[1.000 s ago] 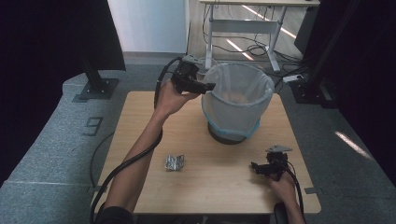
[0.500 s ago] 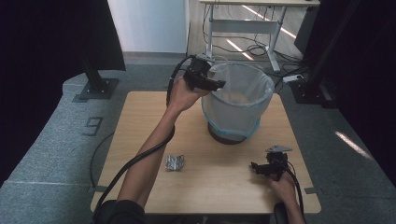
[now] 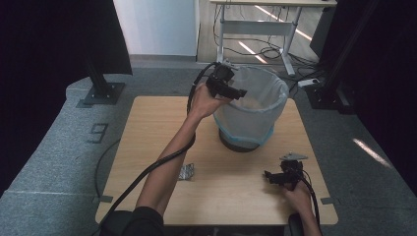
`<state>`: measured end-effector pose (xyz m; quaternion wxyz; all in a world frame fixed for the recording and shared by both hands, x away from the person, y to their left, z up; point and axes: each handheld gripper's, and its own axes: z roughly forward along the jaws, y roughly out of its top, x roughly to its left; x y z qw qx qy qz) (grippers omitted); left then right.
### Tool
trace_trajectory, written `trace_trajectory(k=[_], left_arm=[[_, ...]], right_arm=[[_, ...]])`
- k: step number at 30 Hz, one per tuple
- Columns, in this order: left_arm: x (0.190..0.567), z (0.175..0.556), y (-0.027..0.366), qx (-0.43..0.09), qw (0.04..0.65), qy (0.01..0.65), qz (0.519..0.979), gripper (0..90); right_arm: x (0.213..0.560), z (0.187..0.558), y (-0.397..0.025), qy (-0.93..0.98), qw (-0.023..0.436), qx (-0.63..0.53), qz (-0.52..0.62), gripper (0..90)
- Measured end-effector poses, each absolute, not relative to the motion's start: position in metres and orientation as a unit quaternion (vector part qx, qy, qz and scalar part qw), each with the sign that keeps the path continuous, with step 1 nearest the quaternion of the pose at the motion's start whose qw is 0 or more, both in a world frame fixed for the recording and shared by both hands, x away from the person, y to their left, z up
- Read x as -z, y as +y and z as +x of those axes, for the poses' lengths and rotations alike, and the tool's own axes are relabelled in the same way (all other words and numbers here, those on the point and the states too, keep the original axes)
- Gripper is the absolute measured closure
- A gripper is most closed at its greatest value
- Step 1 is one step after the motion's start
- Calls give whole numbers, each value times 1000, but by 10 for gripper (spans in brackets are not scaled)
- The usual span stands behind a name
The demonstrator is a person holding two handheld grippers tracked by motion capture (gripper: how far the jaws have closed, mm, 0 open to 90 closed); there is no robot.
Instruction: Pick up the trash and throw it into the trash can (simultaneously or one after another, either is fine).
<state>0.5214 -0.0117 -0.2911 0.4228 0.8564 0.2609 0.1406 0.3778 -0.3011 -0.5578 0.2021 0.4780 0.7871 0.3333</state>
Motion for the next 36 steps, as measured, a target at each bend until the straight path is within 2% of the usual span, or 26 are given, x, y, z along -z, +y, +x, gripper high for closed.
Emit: trace_trajectory(k=[2,5,22,36], left_arm=[[293,522,-14,-146,417,263,858,150],[294,522,-13,-145,417,264,857,113],[278,495,24,-152,431,239,857,88],[289,479,59,-140,442,243,852,28]], right_arm=[[558,378,-301,787,202,-333,478,0],[558,378,-301,787,202,-333,478,0],[558,378,-301,788,202,-333,478,0],[558,378,-301,787,202,-333,478,0]])
